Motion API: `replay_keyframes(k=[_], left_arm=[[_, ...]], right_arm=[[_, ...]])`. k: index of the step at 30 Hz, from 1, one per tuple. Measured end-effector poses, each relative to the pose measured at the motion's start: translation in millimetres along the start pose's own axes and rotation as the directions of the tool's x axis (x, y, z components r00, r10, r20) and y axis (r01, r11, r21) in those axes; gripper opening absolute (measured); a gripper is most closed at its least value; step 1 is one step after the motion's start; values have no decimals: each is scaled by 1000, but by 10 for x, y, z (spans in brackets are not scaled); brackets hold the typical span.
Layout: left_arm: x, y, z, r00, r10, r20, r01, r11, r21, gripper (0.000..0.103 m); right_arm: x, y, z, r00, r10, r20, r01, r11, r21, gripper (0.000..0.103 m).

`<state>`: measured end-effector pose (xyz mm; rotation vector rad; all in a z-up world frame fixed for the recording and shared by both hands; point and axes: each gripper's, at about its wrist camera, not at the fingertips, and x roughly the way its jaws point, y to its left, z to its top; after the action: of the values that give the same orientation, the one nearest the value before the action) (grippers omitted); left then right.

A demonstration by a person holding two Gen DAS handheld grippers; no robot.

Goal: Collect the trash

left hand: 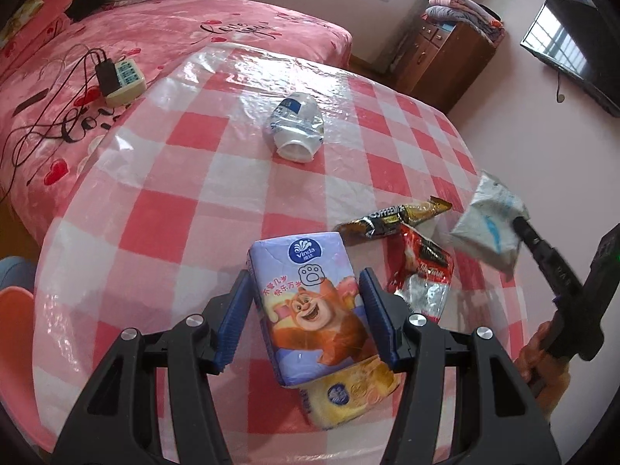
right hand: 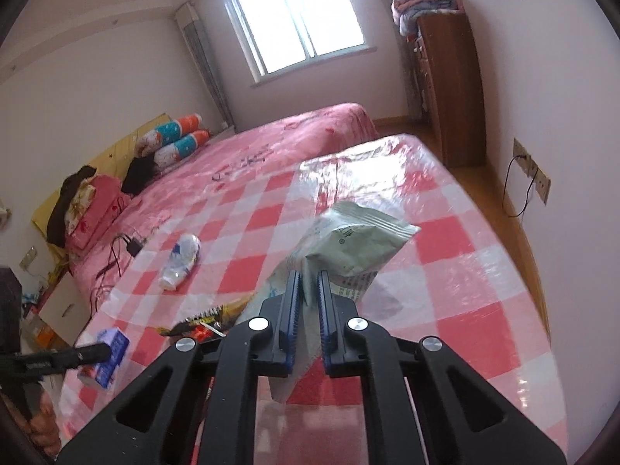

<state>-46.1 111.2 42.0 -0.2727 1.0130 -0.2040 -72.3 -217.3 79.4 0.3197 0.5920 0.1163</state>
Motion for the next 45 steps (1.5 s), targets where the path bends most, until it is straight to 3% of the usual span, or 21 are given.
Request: replay_keyframes(k=[9,14,17,20,21,22,23,24,25,26,28,31,34,35,39,45], left_arm=[[-80,120,-145,999,-46,6,46,999,-9,58],[-141,200,-189,998,-61,15,61,998,-14,58],[-162,263,-220,998,-69,17,69,998,-16,58],[-157,341,-279,997,-74,9,74,997,-25,58],[-154,364,-299,997,-75,6,75,997,-29,58],[-142,393,-322,997,-77,1,77,996,-34,58],[-129,422,-341,997,-81,-3,80,996,-39,58],[-122,440,-358,996,-84,-6,83,996,-42,58],[-115,458,-374,996,-86,-9,86,995,-45,58],[-112,474,-385,996,-89,-10,89,995,-47,58],[-114,512,-408,995,-96,-12,95,994,-50,58],[-118,568,-429,995,-98,-11,97,994,-57,58],[-120,611,-440,995,-104,-8,103,992,-66,58],[-121,630,-445,994,-106,-7,106,992,-69,58],[-120,693,-466,994,-112,-4,112,991,-78,58],[-151,783,-506,992,-126,7,126,988,-90,58]], right_arm=[[-237,37,68,999,40,24,-41,999,25,10],[-251,220,50,991,130,-20,-130,991,27,10],[-219,371,7,967,237,-93,-236,972,23,10],[-43,504,-126,910,328,-253,-335,942,16,10],[10,526,-177,903,319,-287,-330,944,9,12],[99,526,-261,910,265,-320,-280,960,0,13],[151,508,-304,908,247,-339,-259,966,9,22],[216,457,-349,901,240,-360,-241,970,44,32],[243,431,-360,900,235,-366,-226,972,70,55],[272,398,-366,902,218,-373,-197,976,94,66],[280,403,-374,905,191,-379,-161,981,110,69],[243,533,-356,920,144,-365,-117,988,97,85],[187,762,-350,932,116,-342,-112,993,32,89],[179,864,-349,939,91,-332,-97,995,1,93],[278,1175,-401,944,-31,-329,-8,993,-118,93],[386,1450,-514,948,-203,-243,134,952,-274,93]])
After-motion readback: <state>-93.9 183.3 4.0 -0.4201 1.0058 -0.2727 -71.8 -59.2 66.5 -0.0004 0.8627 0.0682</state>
